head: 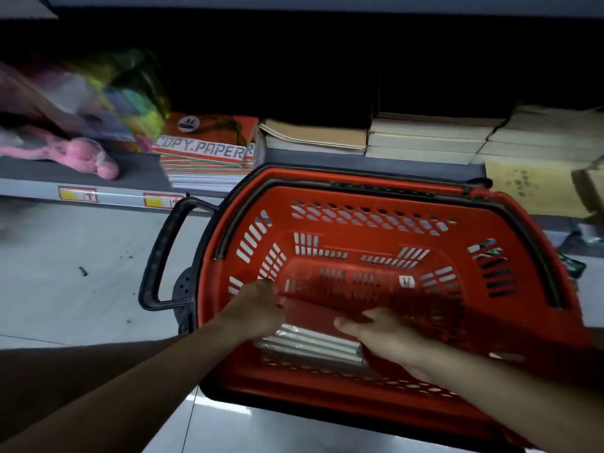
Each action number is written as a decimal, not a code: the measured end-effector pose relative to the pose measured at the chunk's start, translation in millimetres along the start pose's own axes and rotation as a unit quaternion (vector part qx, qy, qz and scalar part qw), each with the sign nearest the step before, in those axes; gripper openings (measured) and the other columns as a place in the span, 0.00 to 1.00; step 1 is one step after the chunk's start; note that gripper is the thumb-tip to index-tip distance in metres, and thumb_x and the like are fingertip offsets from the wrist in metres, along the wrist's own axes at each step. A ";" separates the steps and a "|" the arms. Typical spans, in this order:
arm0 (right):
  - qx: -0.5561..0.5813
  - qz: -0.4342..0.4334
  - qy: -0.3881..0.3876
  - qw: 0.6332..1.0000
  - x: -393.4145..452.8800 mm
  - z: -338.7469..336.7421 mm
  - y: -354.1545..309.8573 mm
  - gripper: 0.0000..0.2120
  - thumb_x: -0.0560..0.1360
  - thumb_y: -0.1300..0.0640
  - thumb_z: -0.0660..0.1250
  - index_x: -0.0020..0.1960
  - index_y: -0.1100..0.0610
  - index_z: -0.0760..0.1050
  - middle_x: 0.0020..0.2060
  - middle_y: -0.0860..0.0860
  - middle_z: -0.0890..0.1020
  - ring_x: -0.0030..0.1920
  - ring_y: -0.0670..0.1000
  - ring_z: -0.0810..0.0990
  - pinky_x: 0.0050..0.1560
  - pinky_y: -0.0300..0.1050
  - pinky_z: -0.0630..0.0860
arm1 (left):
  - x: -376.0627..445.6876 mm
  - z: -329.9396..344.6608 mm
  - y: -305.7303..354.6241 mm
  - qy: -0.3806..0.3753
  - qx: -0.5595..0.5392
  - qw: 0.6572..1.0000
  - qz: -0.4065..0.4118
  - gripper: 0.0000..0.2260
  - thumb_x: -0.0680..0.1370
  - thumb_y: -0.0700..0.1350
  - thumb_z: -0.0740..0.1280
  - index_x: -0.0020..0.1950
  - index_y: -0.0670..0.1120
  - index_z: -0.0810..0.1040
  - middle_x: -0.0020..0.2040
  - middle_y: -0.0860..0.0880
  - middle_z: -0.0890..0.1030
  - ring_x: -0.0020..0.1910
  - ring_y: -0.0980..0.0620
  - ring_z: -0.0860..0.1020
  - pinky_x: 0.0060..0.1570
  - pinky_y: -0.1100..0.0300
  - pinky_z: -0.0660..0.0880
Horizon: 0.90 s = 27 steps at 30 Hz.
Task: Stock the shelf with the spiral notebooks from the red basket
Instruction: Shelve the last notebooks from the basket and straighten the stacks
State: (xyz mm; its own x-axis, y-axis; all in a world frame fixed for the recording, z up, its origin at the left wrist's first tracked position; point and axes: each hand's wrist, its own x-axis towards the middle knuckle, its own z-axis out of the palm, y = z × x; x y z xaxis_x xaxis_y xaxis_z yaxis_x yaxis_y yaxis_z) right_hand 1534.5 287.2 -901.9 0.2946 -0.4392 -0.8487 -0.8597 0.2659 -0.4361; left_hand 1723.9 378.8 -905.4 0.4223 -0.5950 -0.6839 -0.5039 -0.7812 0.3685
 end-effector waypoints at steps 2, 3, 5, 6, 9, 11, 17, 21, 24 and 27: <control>-0.016 0.011 -0.004 1.000 -0.7 -1.5 -0.7 0.23 0.79 0.43 0.67 0.63 0.60 0.76 0.60 0.57 0.82 0.56 0.53 0.81 0.51 0.41 0.74 | 2.0 0.5 0.9 0.001 -0.008 1.000 -0.012 0.14 0.76 0.42 0.67 0.62 0.44 0.80 0.54 0.46 0.83 0.50 0.49 0.82 0.48 0.63 0.76; -0.013 0.018 -0.018 1.000 1.3 -1.7 1.5 0.20 0.78 0.42 0.67 0.60 0.57 0.77 0.61 0.55 0.81 0.58 0.53 0.80 0.50 0.40 0.73 | 2.2 0.7 2.1 0.002 -0.010 1.000 -0.020 0.14 0.76 0.43 0.67 0.61 0.44 0.80 0.53 0.47 0.82 0.50 0.50 0.81 0.47 0.63 0.76; -0.013 0.030 -0.036 0.999 4.4 0.9 6.2 0.20 0.77 0.40 0.68 0.58 0.55 0.78 0.62 0.52 0.80 0.61 0.52 0.78 0.58 0.41 0.72 | -0.6 2.6 4.6 0.003 -0.006 1.000 -0.026 0.11 0.77 0.42 0.67 0.58 0.44 0.81 0.49 0.49 0.82 0.46 0.51 0.81 0.43 0.64 0.76; -0.009 0.034 -0.042 0.998 5.2 2.5 7.3 0.20 0.77 0.40 0.68 0.58 0.55 0.78 0.61 0.51 0.80 0.62 0.52 0.77 0.61 0.43 0.71 | -2.0 4.3 5.7 0.005 -0.006 1.000 -0.022 0.10 0.77 0.42 0.66 0.56 0.44 0.82 0.46 0.50 0.82 0.43 0.52 0.81 0.40 0.64 0.75; 0.025 0.051 -0.042 0.998 11.5 7.5 10.8 0.10 0.77 0.46 0.69 0.46 0.53 0.77 0.54 0.50 0.81 0.58 0.51 0.79 0.60 0.43 0.74 | -8.4 8.4 8.5 0.014 -0.006 1.000 -0.008 0.09 0.76 0.40 0.65 0.52 0.45 0.83 0.44 0.50 0.83 0.42 0.51 0.82 0.39 0.64 0.75; 0.067 0.054 -0.040 0.995 11.9 10.0 11.6 0.08 0.76 0.50 0.71 0.45 0.55 0.80 0.50 0.51 0.84 0.51 0.51 0.82 0.55 0.43 0.79 | -19.1 8.6 12.4 0.032 -0.016 0.999 -0.001 0.09 0.76 0.39 0.65 0.50 0.45 0.84 0.43 0.51 0.83 0.42 0.52 0.82 0.42 0.63 0.76; 0.136 0.035 0.053 0.989 -23.0 8.0 15.8 0.04 0.73 0.57 0.72 0.47 0.57 0.83 0.45 0.53 0.86 0.48 0.53 0.83 0.52 0.45 0.79 | -73.8 15.4 23.8 0.165 -0.103 0.979 0.057 0.10 0.75 0.38 0.66 0.41 0.49 0.84 0.41 0.56 0.84 0.43 0.57 0.82 0.41 0.76 0.70; 0.272 0.003 0.060 0.960 -55.7 -4.5 15.2 0.05 0.77 0.65 0.68 0.52 0.61 0.81 0.48 0.56 0.85 0.49 0.58 0.85 0.54 0.52 0.81 | -104.0 -2.8 23.2 0.205 -0.333 0.920 0.043 0.04 0.76 0.39 0.72 0.44 0.48 0.83 0.42 0.56 0.84 0.44 0.58 0.82 0.43 0.75 0.75; 0.400 -0.042 -0.015 0.916 -89.2 -20.5 3.6 0.09 0.79 0.70 0.63 0.58 0.65 0.75 0.56 0.61 0.83 0.46 0.62 0.87 0.43 0.51 0.85 | -125.5 -19.7 18.4 0.132 -0.513 0.848 0.029 0.07 0.73 0.45 0.75 0.47 0.43 0.81 0.48 0.43 0.86 0.50 0.40 0.84 0.59 0.40 0.79; 0.453 -0.116 -0.040 0.883 -121.8 -32.3 2.1 0.18 0.79 0.70 0.65 0.68 0.64 0.70 0.61 0.61 0.82 0.47 0.61 0.88 0.39 0.49 0.85 | -149.3 -27.3 15.9 0.066 -0.607 0.791 0.050 0.19 0.73 0.45 0.74 0.59 0.34 0.79 0.55 0.33 0.83 0.58 0.35 0.82 0.61 0.41 0.78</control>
State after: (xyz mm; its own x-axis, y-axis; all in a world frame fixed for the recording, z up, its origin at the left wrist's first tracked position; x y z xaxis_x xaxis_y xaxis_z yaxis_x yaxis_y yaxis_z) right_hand 1483.4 313.4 -789.8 0.4784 -0.5207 -0.7072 -0.0963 0.7693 -0.6316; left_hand 1673.4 450.1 -780.3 0.5417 -0.6166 -0.5713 0.5203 -0.2878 0.8040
